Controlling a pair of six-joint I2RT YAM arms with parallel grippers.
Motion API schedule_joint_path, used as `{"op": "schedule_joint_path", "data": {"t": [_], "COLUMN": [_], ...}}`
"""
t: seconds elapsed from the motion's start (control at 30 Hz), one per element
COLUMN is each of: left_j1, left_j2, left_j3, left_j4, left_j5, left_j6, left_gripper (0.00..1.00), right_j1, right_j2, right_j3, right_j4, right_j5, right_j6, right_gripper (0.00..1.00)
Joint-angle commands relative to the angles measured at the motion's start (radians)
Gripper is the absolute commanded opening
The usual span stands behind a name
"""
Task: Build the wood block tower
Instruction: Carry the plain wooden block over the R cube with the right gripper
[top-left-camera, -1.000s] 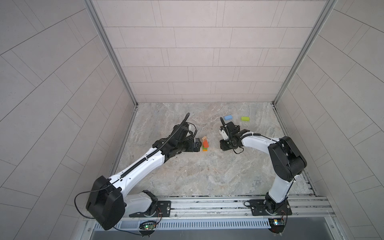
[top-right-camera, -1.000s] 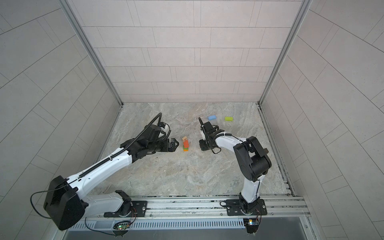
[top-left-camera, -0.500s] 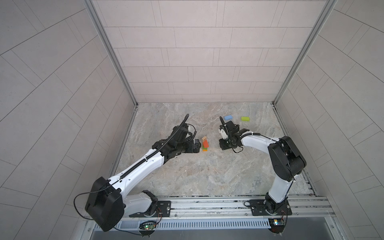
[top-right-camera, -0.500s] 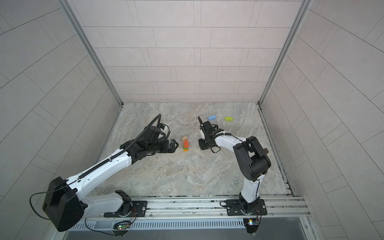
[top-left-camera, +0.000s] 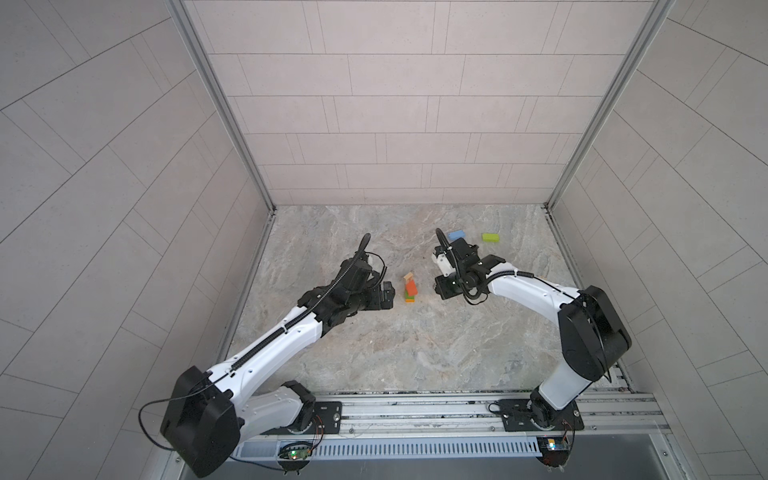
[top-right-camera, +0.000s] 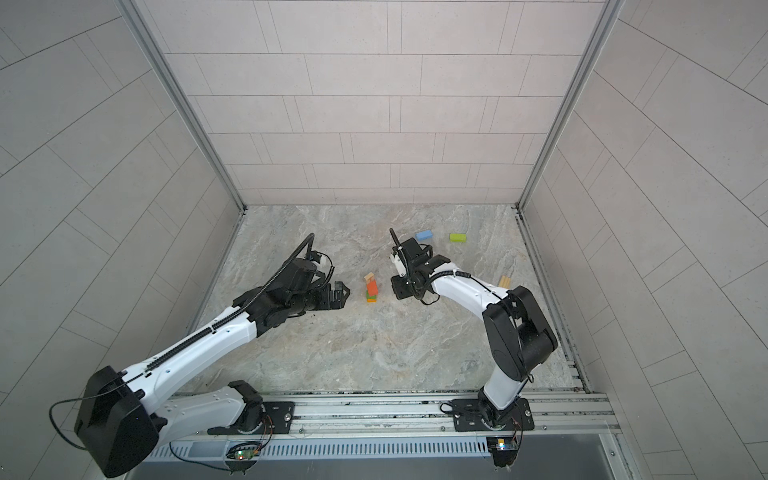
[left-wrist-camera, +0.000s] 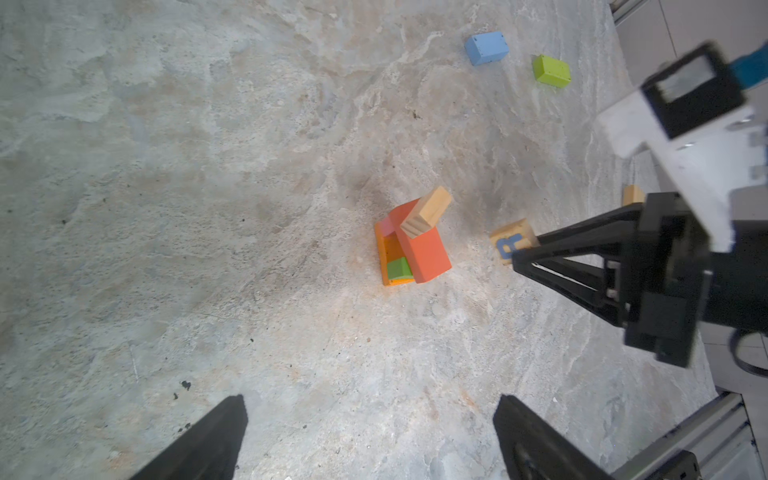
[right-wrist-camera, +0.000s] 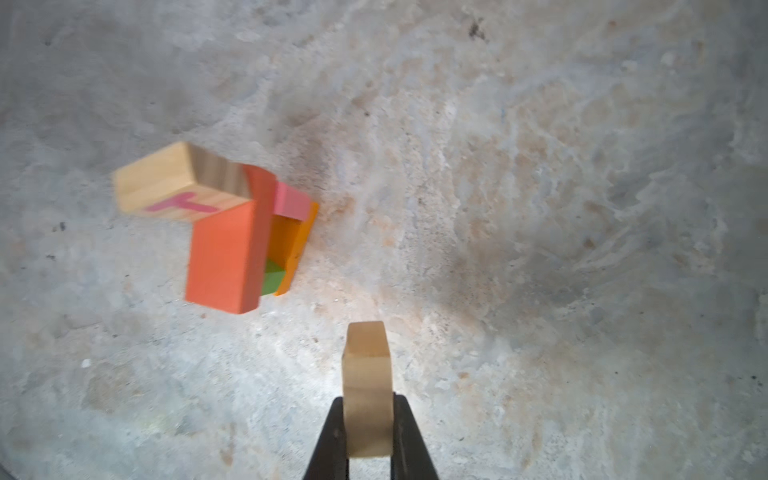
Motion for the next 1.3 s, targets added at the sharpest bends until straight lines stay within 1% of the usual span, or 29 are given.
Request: {"op": "schedule_joint_path", "data": {"t": [0.0, 0.17, 0.33, 0.7, 1.27], "left_j1": [-0.001, 0.001, 0.005, 0.013, 0.042], "left_j2": [-0.036, -0.059, -0.061, -0.061, -0.045], "left_j3": [-0.042, -0.079, -0.095, -0.137, -0.169], "left_j4": [0.025, 0.041, 0.064, 0.105, 0.148], "left_j5": [-0.062, -0.087, -0.081, -0.076, -0.048], "left_j6": [-0.032, -0.046, -0.047, -0.058, -0.061], "left_gripper": [0.99, 0.99, 0.99, 0.99, 0.99], "right_j1": [0.044, 0.092, 0.130, 0.153, 0.165], "right_j2": [-0.044, -0.057, -0.028, 0.066, 0.150], "right_j3": [0.014, 0.040, 0.089, 0.197, 0.250], "right_j4": [-0.048, -0.052, -0.056, -0.107, -0.125], "right_j5": [0.020, 0.024, 0.020, 0.052, 0.060], "right_j6": [-0.035, -0.052, -0.071, -0.086, -0.103], "right_gripper": [0.11, 0.11, 0.11, 0.11, 0.10]}}
